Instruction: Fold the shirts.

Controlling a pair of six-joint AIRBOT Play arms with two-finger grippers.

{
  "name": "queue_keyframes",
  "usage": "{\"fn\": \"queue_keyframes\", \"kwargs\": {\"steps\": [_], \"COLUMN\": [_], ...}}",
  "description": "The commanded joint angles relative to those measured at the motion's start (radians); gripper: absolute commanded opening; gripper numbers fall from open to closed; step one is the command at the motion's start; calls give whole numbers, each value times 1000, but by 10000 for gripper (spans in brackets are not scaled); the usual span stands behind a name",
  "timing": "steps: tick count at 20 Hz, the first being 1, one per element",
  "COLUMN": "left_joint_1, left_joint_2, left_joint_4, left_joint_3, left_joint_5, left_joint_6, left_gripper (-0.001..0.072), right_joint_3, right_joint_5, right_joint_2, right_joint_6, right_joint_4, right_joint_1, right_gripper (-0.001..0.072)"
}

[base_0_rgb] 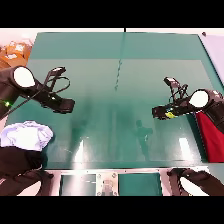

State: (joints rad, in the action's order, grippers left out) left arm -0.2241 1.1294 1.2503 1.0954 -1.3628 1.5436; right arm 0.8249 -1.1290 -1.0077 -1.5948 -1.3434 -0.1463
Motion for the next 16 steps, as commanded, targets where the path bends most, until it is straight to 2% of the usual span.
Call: {"fn": "queue_keyframes", "kwargs": {"steps": [1, 2, 3, 4, 5, 6, 7, 14, 15, 16], "left_joint_1": [0, 0, 0, 0, 0, 0, 15, 270, 296, 317], "left_joint_2": [-1, -1, -1, -1, -1, -1, -1, -1, -1, -1], "left_joint_4": [38, 98, 196, 337, 522, 670, 740, 698, 698, 698], "left_joint_3": [-1, -1, -1, -1, -8, -27, -67, -478, -496, -496], "left_joint_5": [2, -3, -18, -36, -53, -69, -82, -13, -23, -31], "left_joint_6": [2, 13, 35, 79, 150, 204, 238, 236, 236, 227], "left_gripper": [31, 34, 249, 596, 720, 720, 719, 716, 602, 269], "right_joint_3": [0, 0, 0, 0, 0, 0, 0, 0, 0, 0], "right_joint_5": [0, 0, 0, 0, 0, 0, 0, 0, 0, 0], "right_joint_2": [1, 1, 1, 1, 1, 1, 1, 1, 1, 1], "right_joint_6": [-1, -1, -1, -1, -1, -1, -1, -1, -1, -1], "right_joint_4": [0, 0, 0, 0, 0, 0, 0, 0, 0, 0], "right_joint_1": [-2, -2, -2, -2, -2, -2, -2, -2, -2, -2], "right_gripper": [16, 16, 16, 16, 16, 16, 16, 16, 16, 16]}}
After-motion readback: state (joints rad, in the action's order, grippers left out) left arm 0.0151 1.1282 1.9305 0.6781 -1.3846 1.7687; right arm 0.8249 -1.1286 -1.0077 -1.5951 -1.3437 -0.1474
